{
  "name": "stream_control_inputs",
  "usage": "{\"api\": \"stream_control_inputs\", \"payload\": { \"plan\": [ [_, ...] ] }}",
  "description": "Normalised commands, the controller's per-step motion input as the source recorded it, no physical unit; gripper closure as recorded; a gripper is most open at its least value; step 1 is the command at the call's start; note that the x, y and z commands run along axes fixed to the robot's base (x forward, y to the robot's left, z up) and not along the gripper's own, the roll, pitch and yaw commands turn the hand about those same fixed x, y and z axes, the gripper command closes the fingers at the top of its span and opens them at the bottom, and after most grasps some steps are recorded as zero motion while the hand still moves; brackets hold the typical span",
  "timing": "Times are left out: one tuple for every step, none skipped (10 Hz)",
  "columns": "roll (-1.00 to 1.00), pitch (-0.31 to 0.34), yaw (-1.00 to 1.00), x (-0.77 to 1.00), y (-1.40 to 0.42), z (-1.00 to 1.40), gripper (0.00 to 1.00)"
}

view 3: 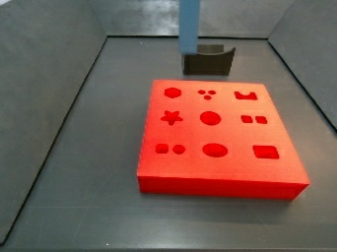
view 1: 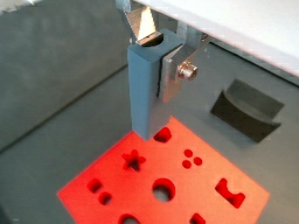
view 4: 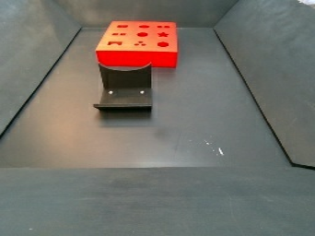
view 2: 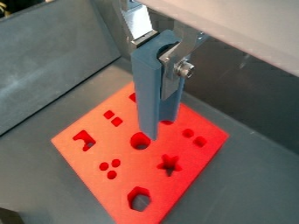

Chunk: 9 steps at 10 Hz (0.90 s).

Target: Insert the arch object.

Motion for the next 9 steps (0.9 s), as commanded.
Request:
{"api": "stream_control_inputs", "payload": {
  "plan": [
    [0.26, -0.004, -0.2, 0.81, -0.02, -0.56, 1.0],
    [0.21, -0.03, -0.44, 0.71, -0.05, -0.44, 1.0],
    [0.17, -0.054, -0.55, 0.6, -0.01, -0.37, 1.0],
    [0.14, -0.046, -0.6, 0.57, 0.0, -0.34, 1.0],
    [0.11, -0.04, -0.65, 0.53, 0.0, -0.32, 1.0],
    [0.07, -0.033, -0.72, 0.46, 0.0, -0.27, 1.0],
    [0.05, -0.029, -0.78, 0.38, 0.01, -0.23, 1.0],
    [0.03, -0.009, -0.8, 0.36, 0.03, -0.19, 1.0],
    [0.0, 0.0, -0.85, 0.33, 0.14, -0.21, 1.0]
  ]
}}
